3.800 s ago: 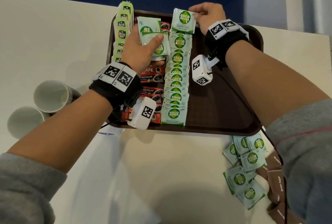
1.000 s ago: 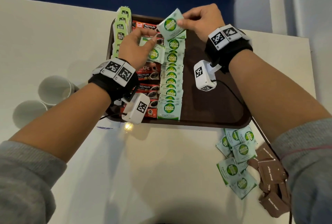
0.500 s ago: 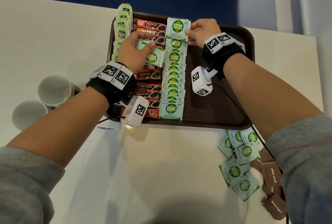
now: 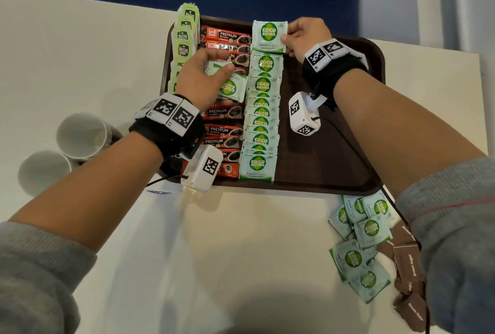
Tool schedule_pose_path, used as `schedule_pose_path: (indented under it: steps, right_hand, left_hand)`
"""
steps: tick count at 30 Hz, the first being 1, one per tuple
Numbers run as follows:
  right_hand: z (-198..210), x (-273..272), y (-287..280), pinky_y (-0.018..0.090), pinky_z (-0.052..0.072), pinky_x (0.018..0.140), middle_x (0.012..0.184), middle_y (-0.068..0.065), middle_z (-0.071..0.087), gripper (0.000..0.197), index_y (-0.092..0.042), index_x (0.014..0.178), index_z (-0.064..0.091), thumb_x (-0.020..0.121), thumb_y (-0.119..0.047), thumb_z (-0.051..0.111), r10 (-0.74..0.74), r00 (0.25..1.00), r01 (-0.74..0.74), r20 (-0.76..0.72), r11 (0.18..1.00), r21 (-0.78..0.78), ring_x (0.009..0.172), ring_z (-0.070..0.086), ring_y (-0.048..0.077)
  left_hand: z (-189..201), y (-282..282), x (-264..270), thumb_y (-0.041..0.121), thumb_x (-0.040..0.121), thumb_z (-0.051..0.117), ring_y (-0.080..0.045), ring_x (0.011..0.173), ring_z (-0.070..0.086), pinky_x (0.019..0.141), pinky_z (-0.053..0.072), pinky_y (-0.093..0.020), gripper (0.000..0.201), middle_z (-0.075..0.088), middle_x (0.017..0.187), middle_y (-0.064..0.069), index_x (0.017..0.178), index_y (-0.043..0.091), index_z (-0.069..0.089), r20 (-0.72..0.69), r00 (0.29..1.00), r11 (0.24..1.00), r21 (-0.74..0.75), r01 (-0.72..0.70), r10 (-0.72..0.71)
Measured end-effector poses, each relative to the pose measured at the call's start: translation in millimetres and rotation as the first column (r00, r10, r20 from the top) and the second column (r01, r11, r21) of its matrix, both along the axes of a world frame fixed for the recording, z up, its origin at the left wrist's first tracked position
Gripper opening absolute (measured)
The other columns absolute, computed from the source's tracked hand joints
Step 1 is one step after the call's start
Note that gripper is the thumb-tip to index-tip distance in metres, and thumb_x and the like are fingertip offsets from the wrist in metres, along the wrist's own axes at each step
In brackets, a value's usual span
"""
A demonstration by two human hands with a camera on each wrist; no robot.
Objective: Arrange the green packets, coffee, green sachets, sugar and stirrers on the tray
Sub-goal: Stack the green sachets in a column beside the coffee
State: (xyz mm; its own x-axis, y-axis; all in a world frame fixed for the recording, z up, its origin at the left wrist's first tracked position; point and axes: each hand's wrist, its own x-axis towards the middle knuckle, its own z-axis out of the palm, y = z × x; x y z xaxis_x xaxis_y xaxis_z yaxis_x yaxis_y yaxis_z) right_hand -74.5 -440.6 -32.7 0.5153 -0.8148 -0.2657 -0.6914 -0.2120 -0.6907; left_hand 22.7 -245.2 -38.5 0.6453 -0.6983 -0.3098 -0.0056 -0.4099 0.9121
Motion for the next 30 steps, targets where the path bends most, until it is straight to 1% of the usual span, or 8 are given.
schedule_pose_path:
  steps: [4,8,13,17,21,23,27,30]
  right_hand:
    - [0.1,1.4,-3.0,0.031,0.053,0.088,0.095,0.006,0.072,0.019,-0.012,0.105,0.063,0.088,-0.020,0.063,0.019,0.999,-0.020,-0.026,0.999,-0.030,0.074,0.061,0.008]
    - [-3.4,0.4,-4.4,0.029,0.054,0.084,0.096,0.006,0.072,0.019,-0.010,0.107,0.061,0.090,-0.019,0.061,0.017,1.000,-0.017,-0.001,1.000,-0.023,0.063,0.057,0.002]
    - [-6.4,-2.7,-4.6,0.020,0.052,0.070,0.089,0.003,0.065,0.020,-0.006,0.110,0.059,0.092,-0.015,0.058,0.016,0.999,-0.017,0.038,1.000,0.011,0.059,0.055,0.002]
    - [-7.4,-5.9,-3.8,0.013,0.050,0.059,0.084,0.002,0.064,0.022,-0.004,0.113,0.058,0.093,-0.013,0.057,0.033,0.999,-0.035,0.037,0.999,0.040,0.058,0.054,0.002]
    - [-9.6,-7.3,-2.2,0.025,0.055,0.075,0.094,0.011,0.070,0.023,-0.006,0.111,0.059,0.090,-0.016,0.062,0.048,0.999,-0.048,0.015,0.998,0.030,0.062,0.057,0.004]
    - [-8.5,-7.0,-2.3,0.027,0.056,0.079,0.093,0.008,0.071,0.025,-0.009,0.110,0.060,0.088,-0.018,0.065,0.035,0.999,-0.035,0.004,0.999,0.023,0.065,0.060,0.006]
    - [-5.0,-8.0,-1.4,0.024,0.058,0.071,0.073,-0.006,0.062,0.028,-0.008,0.109,0.058,0.084,-0.015,0.070,-0.028,0.999,0.026,0.034,0.997,0.069,0.070,0.066,0.011]
    - [-5.7,-8.9,2.4,0.027,0.059,0.070,0.069,-0.006,0.058,0.022,-0.012,0.099,0.057,0.082,-0.010,0.071,-0.055,0.997,0.051,0.046,0.994,0.096,0.079,0.069,0.018]
  left_hand:
    - [-0.2,-1.1,-0.4,0.053,0.066,0.065,-0.021,0.102,0.067,0.087,0.052,-0.052,0.029,0.066,0.115,0.002,0.092,0.041,0.060,-0.014,1.000,1.000,0.006,-0.013,0.013]
    - [3.2,-1.7,-1.3,0.044,0.074,0.065,-0.019,0.103,0.066,0.090,0.052,-0.048,0.024,0.066,0.115,0.002,0.096,0.037,0.059,0.004,1.000,1.000,0.011,-0.017,0.017]
    - [2.4,-1.9,-1.5,0.025,0.087,0.065,-0.017,0.099,0.067,0.087,0.056,-0.040,0.020,0.064,0.116,-0.001,0.106,0.026,0.058,0.023,0.999,1.000,-0.001,-0.023,0.023]
    - [2.3,-2.3,-1.4,0.022,0.089,0.065,-0.013,0.096,0.067,0.082,0.057,-0.033,0.022,0.063,0.116,0.000,0.110,0.022,0.058,0.031,0.999,0.999,-0.007,-0.033,0.034]
    - [2.8,-3.3,-3.0,0.021,0.090,0.064,-0.008,0.086,0.068,0.068,0.058,-0.022,0.023,0.063,0.113,0.002,0.112,0.019,0.058,0.045,0.999,1.000,-0.006,-0.026,0.026]
    - [2.1,-3.6,-3.1,0.022,0.090,0.063,-0.003,0.083,0.066,0.063,0.056,-0.017,0.024,0.062,0.113,0.002,0.113,0.017,0.058,0.053,0.998,1.000,-0.007,-0.027,0.028]
    - [3.2,-3.2,-2.8,0.029,0.086,0.066,-0.014,0.097,0.067,0.084,0.057,-0.037,0.024,0.064,0.115,0.002,0.109,0.024,0.060,0.043,0.999,1.000,-0.001,-0.022,0.022]
    - [4.0,-3.0,-3.3,0.025,0.088,0.066,-0.009,0.091,0.067,0.080,0.058,-0.034,0.023,0.064,0.116,0.001,0.109,0.022,0.059,0.030,0.999,1.000,0.005,-0.027,0.026]
